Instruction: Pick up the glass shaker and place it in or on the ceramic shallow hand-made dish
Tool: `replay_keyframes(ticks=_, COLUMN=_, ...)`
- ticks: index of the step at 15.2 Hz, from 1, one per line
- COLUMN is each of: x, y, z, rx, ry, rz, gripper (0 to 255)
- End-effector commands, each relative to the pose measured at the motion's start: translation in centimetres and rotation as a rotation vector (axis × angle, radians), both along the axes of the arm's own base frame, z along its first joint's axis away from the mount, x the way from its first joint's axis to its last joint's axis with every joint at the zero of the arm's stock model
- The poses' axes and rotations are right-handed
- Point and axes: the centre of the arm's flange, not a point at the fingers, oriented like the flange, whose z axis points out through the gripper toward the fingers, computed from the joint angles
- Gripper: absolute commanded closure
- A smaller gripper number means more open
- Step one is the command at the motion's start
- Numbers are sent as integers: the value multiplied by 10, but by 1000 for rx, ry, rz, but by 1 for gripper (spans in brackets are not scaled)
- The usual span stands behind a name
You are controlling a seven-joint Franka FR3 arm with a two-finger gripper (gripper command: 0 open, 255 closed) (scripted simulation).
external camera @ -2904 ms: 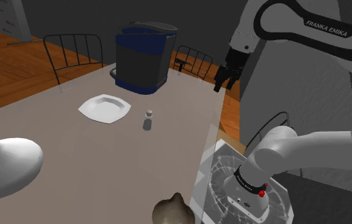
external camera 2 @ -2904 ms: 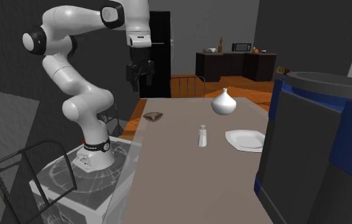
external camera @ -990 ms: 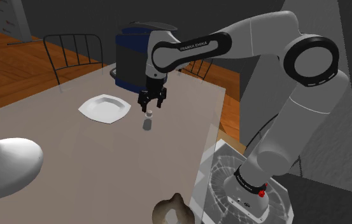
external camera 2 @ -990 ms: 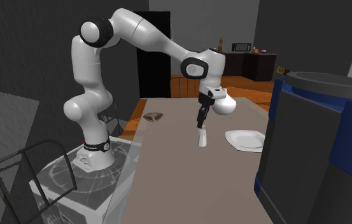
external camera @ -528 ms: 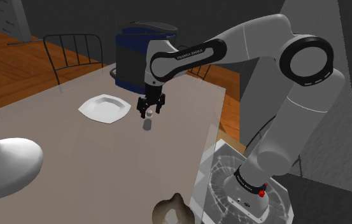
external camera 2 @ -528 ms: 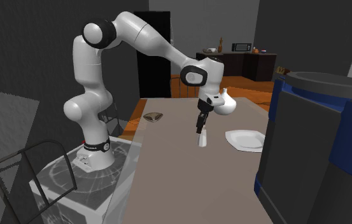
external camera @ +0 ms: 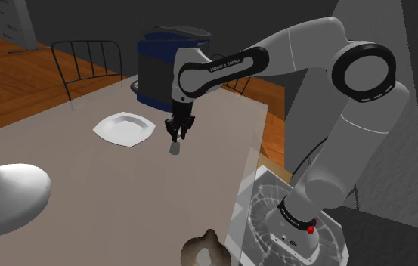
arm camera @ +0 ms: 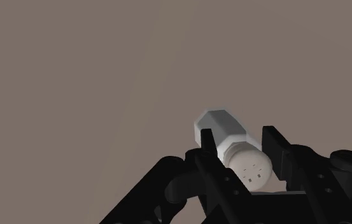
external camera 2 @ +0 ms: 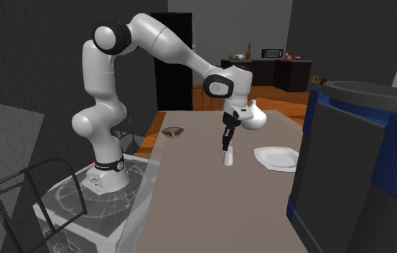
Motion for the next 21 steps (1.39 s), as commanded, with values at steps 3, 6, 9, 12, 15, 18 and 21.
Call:
replay_keyframes(ticks=3, x=0, y=0, z=0, rx=0, ry=1, rz=0, gripper=255)
replay_keyframes(ticks=6, x=0, y=0, z=0, rx=0, ry=1, rz=0, gripper=255)
replay_keyframes(ticks=9, x=0, y=0, z=5, rx=0, ry=0, rz=0, gripper=255)
replay_keyframes(ticks=12, x=0, y=0, z=21, rx=0, ry=0, rz=0, gripper=255)
replay_keyframes(ticks=15, x=0, y=0, z=37, rx=0, ry=0, rz=0, gripper=255)
replay_keyframes(ticks=18, x=0, y=0, z=52, rx=0, ry=0, rz=0, gripper=255)
replay_keyframes(ticks=21, x=0, y=0, z=68, rx=0, ry=0, rz=0, gripper=255)
